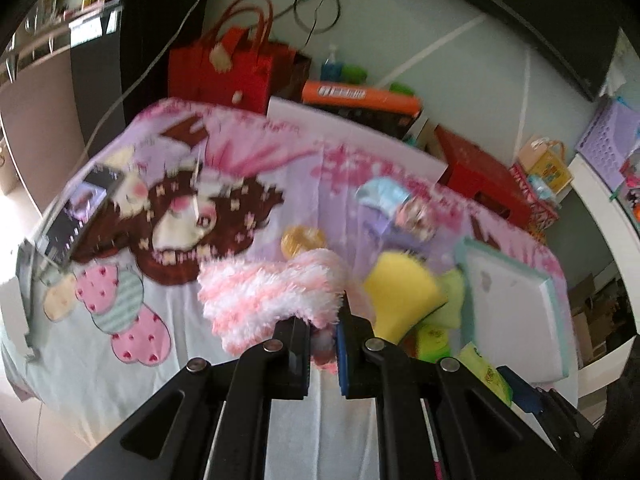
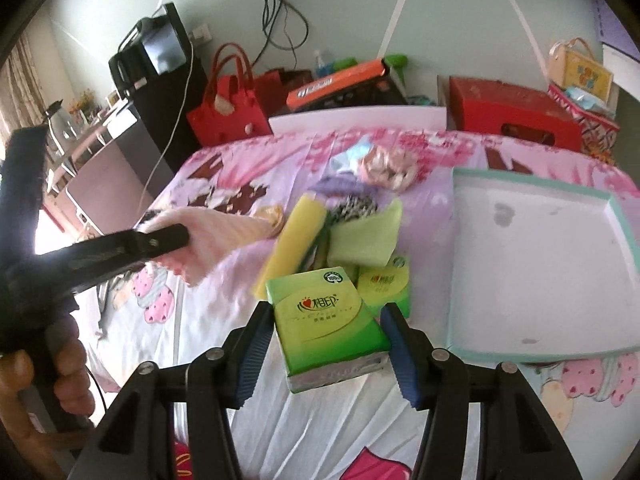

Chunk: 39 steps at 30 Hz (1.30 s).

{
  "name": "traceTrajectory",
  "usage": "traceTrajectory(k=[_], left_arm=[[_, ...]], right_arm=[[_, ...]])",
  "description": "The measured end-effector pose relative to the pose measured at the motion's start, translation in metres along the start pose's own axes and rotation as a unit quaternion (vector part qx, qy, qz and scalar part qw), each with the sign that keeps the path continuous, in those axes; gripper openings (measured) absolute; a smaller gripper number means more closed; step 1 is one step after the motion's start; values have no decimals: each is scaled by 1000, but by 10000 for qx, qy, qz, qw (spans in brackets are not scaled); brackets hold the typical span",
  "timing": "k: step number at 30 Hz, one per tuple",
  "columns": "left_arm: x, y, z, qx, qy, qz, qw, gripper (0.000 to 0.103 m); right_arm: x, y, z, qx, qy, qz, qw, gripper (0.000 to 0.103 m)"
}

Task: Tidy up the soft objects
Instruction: 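Lift the towel with the left gripper while the right gripper carries the tissue pack over the tray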

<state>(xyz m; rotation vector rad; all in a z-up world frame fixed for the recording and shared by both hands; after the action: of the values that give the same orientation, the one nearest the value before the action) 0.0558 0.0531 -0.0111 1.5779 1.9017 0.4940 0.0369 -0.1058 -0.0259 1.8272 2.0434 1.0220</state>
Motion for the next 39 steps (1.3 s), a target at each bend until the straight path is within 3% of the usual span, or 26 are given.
traceTrajectory(k=[7, 14, 23, 31, 37, 39], left_arm=[[-22, 32, -39, -483, -147, 196, 9985, 10], [-72, 62, -57, -779, -427, 638, 9940, 10], [-151, 71, -30, -605, -712, 1363, 9863, 10], [-212, 52, 4, -382, -947, 1889, 9767, 11], [-248, 26, 32, -373, -1045, 2339, 9659, 11], [-258, 15, 47, -309, -1058, 2503, 9619, 11]], right_arm=[[-4, 23, -32, -374, -171, 6, 9992, 58], [-20, 54, -57, -708, -435, 79, 9965, 58], [-94, 88, -56, -850, -1019, 701, 9887, 59], [-184, 86, -50, -929, -1621, 1560, 9699, 59], [-258, 63, -58, -897, -2543, 2150, 9387, 59], [-276, 55, -58, -850, -2612, 2365, 9320, 59]])
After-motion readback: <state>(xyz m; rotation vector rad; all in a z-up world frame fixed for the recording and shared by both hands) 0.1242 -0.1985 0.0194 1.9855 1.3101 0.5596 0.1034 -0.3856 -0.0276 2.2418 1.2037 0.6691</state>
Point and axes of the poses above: each gripper's, at about its wrist camera, not at the fingertips, and z roughly the way its jaws point, x to its left, y to its top, the point moved 9 cm from there along z, roughly the way its jaws point, and after that the axes turned 5 degrees about z, right-handed, at the moved point
